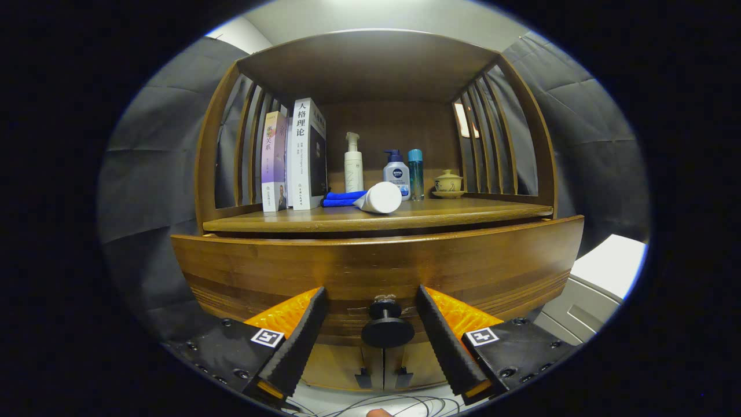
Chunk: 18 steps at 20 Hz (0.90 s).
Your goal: Pull open the drawer, take out the items inside it, and place them on the countertop above the cabinet.
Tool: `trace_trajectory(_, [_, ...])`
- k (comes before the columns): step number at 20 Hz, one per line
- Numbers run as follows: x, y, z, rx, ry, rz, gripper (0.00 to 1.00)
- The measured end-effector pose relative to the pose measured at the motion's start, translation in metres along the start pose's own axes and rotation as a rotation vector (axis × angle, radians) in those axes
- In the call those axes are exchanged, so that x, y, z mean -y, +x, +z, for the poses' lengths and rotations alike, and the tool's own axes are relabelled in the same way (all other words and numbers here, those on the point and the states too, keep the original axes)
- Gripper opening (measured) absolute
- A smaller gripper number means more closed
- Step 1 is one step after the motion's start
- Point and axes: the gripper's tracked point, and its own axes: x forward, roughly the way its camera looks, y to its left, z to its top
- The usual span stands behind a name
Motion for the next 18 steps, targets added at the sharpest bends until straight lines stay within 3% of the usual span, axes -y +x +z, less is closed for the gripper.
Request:
trace_trajectory(12, [-0.002, 0.044, 0.005, 0.017, -0.004, -0.008, 0.98])
trace_trajectory(18, [0.005, 0.024, 0.011, 0.043, 0.003, -0.005, 0.98])
